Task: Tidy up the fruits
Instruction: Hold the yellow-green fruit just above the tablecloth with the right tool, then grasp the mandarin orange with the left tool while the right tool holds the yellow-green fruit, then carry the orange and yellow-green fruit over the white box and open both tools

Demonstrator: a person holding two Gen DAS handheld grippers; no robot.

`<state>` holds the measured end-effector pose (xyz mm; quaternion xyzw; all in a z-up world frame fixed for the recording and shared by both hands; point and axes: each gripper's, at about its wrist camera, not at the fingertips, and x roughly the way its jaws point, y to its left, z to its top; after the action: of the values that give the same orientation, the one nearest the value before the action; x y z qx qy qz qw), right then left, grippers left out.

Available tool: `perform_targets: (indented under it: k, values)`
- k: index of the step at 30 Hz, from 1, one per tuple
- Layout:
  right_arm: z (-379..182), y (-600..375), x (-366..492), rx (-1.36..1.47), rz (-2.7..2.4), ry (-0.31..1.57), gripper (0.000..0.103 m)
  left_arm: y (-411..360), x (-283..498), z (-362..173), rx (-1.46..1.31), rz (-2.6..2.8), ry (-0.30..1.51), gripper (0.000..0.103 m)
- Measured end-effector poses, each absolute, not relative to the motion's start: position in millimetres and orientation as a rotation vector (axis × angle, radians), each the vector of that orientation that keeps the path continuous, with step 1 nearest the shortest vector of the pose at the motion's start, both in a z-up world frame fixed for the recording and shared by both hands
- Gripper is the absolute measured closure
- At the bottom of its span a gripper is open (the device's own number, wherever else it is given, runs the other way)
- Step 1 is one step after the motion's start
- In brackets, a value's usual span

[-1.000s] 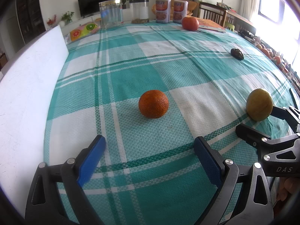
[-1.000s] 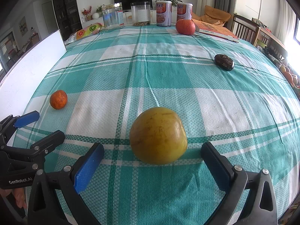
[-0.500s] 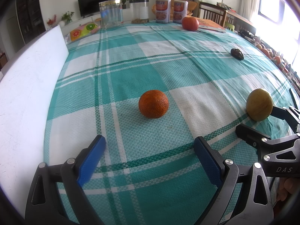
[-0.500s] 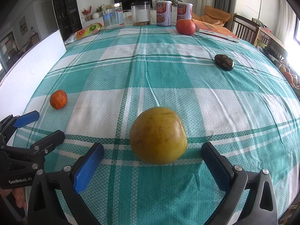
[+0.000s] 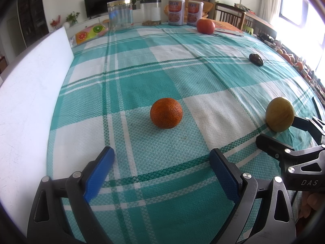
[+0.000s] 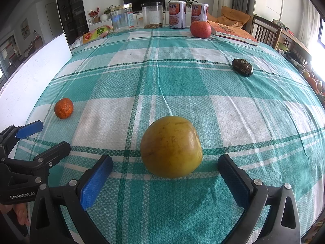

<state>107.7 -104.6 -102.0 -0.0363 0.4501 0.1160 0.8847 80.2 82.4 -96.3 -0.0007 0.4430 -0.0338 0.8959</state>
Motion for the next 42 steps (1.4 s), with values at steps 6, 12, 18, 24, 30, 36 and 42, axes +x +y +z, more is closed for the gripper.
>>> perform_targets:
  k: [6, 12, 18, 24, 30, 36, 42]
  values:
    - [-96, -140, 108, 0.172, 0.276, 0.914, 0.0, 86, 92, -84, -0.084, -0.16, 0.923, 0.008]
    - [-90, -152, 107, 0.234, 0.248, 0.887, 0.001, 67, 108, -82, 0.026, -0.097, 0.908, 0.049]
    - [-90, -130, 108, 0.104, 0.262, 0.892, 0.006, 72, 107, -84, -0.002, -0.101, 0.908, 0.074]
    - [-94, -126, 109, 0.04, 0.231, 0.89, 0.046, 74, 89, -73, -0.076, -0.139, 0.919, 0.074]
    - [-94, -130, 107, 0.083, 0.259, 0.894, 0.053, 70, 70, -60, -0.119, -0.196, 0.929, 0.074]
    - [-91, -145, 104, 0.211, 0.309, 0.885, 0.053, 73, 58, -50, -0.15, -0.222, 0.922, 0.074]
    - [-86, -152, 102, 0.304, 0.373, 0.866, 0.053, 85, 43, -32, -0.236, -0.261, 0.923, 0.074]
